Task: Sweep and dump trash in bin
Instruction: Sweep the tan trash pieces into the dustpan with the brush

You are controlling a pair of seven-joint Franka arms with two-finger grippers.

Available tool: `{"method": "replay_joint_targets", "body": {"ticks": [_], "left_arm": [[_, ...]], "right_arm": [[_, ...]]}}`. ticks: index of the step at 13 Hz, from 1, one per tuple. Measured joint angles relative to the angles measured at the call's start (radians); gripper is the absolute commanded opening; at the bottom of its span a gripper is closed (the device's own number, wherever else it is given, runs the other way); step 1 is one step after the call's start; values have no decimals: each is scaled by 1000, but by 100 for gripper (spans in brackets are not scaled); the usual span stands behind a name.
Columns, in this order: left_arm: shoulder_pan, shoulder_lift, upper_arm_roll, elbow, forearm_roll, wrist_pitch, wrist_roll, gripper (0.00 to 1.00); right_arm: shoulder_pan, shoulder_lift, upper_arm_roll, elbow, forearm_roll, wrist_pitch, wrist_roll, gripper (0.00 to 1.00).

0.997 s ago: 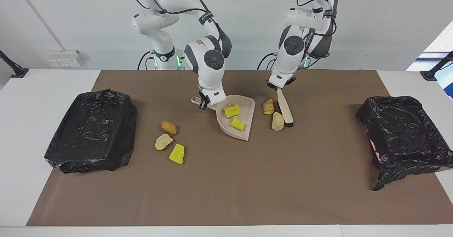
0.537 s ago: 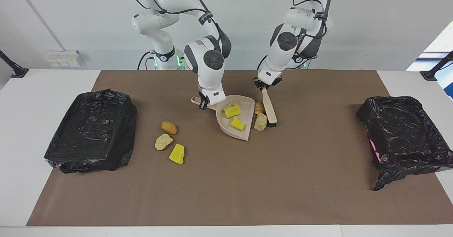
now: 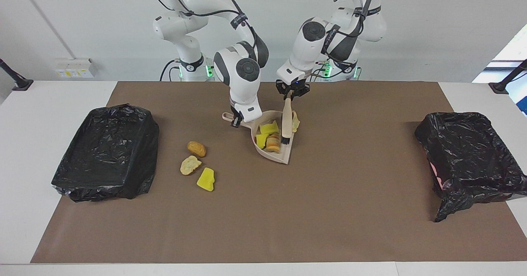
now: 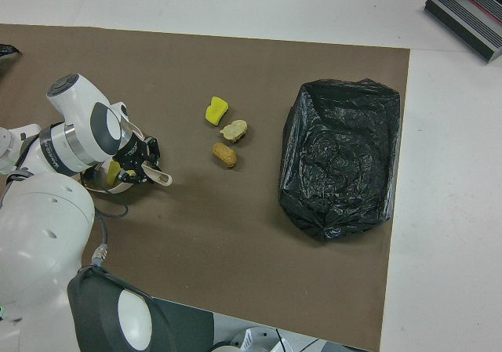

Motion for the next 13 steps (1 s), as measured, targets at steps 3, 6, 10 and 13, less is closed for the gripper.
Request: {"method": "replay_joint_targets", "body": {"ticks": [3,6,10,13], "left_arm": [[31,-5,19,82,0,-133,0,0],[111,-22,33,107,7,-273,2,0],[152,-45,35,73,46,-326,-45,0],[151,-86,27,22,88,-326,-131,0]], "right_arm": [[0,0,0,-1,0,0,0,0],[0,0,0,-1,0,1,0,0],[-1,0,0,-1,2,1,0,0],[-1,0,0,-2,3,1,0,0]]}}
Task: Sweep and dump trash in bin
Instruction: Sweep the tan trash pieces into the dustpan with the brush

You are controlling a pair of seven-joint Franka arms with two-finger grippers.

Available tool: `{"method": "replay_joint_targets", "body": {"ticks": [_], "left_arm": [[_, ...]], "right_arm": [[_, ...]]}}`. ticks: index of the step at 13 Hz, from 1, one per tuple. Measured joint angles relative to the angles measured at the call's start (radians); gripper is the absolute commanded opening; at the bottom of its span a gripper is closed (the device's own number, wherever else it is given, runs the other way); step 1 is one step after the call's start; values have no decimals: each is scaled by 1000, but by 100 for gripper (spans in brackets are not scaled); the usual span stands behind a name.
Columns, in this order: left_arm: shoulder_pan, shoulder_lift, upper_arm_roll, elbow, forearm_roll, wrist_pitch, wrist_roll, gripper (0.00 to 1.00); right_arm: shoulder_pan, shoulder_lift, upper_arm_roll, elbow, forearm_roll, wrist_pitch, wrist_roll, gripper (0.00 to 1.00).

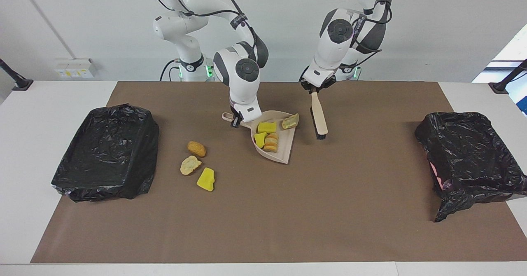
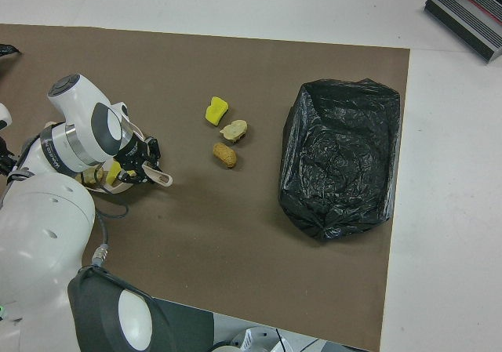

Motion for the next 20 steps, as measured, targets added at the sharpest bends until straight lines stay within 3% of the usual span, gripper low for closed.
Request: {"method": "replay_joint_targets", "body": {"ticks": [11,16,20], "left_arm": [[-212,-99,-32,-151,5,75,-250,0],[-236,-96,-33,-179,-6,177,-268,0],[-246,-46,-30,-175,-96,276,-129,0]], "right_arm": [[0,0,0,0,1,0,0,0],[-1,0,0,-1,2,0,0,0],[-1,0,0,-1,4,0,0,0]]}}
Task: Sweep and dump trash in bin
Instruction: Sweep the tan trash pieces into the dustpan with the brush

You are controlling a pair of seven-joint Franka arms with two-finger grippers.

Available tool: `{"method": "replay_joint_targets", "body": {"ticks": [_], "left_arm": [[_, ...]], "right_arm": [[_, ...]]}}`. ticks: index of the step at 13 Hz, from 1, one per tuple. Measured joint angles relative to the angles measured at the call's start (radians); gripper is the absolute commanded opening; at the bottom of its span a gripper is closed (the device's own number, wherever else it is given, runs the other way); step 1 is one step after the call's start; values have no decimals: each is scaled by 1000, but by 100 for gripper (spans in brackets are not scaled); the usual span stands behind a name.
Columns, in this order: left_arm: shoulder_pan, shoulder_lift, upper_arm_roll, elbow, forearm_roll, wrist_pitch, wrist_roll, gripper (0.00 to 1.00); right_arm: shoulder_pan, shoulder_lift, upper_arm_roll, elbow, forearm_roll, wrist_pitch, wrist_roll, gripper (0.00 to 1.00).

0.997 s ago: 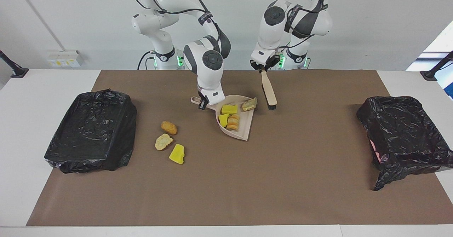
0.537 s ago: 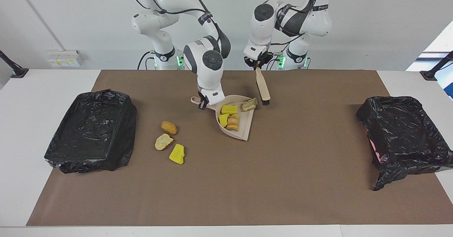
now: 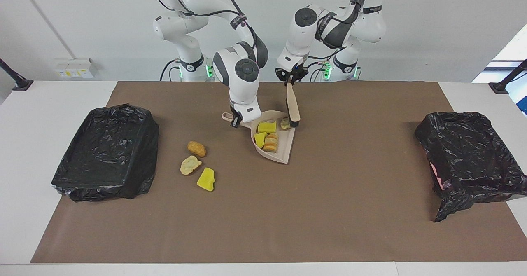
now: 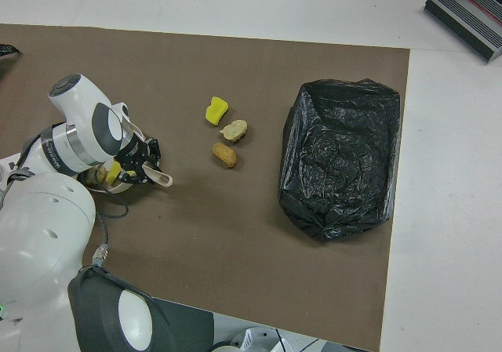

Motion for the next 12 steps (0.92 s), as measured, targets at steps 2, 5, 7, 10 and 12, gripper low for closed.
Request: {"method": "replay_joint_targets", "body": {"ticks": [2,5,7,10,12], "left_arm": [[0,14,4,18,-7,4,27,0],[12,35,13,79,-8,-6,28,0],[40,22,24,110,1,-92,26,0],[55,-24,25,113,53,-184,-42,0],[52,-42,14,102,57,-187,-56,0]], "right_arm": [[0,0,0,0,0,0,0,0],[0,0,0,0,0,0,0,0],[0,0,0,-1,1,0,3,0],[-7,-4,-4,-1,3,0,12,0],[-44,-30,-8,4,3,0,16,0]]}}
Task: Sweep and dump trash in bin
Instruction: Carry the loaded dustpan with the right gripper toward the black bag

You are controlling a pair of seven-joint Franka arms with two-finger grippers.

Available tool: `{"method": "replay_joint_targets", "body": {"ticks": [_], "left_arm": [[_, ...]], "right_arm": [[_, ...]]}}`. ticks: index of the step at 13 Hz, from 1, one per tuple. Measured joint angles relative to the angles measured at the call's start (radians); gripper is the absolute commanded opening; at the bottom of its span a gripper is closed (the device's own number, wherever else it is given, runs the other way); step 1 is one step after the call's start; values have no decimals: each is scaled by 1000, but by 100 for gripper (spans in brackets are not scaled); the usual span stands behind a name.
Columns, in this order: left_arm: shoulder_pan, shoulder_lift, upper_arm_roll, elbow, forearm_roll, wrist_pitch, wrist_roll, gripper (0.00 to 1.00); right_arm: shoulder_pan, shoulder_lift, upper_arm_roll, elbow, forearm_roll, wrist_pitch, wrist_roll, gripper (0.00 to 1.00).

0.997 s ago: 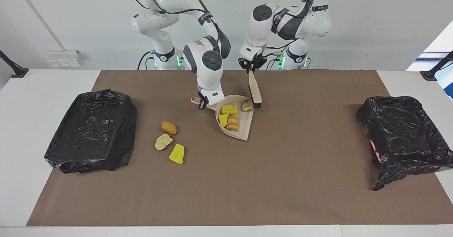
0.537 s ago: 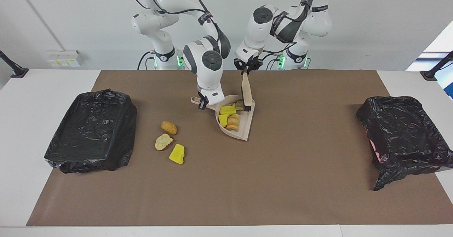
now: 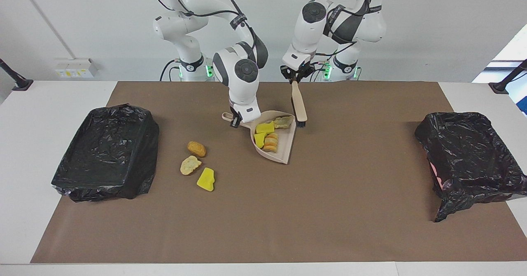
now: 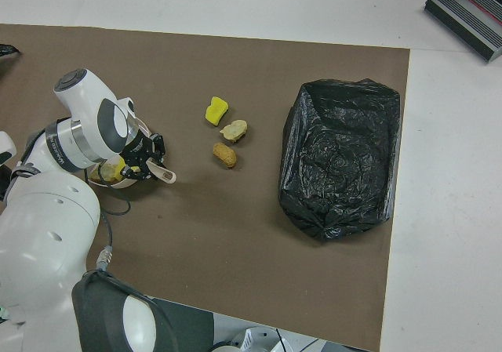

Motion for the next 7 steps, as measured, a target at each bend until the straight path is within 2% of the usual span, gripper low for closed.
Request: {"method": "replay_joint_targets", "body": {"ticks": [3,7], "left_arm": [[-6,-10,-67,-36,0,9,-17,0],[-52,-12,-190,-116,0,137,-129,0]], "right_arm": [[-99,-71,-5,37,0,-65,12,0],[-286,-148,-10,105,-1,-170,12,0]]}}
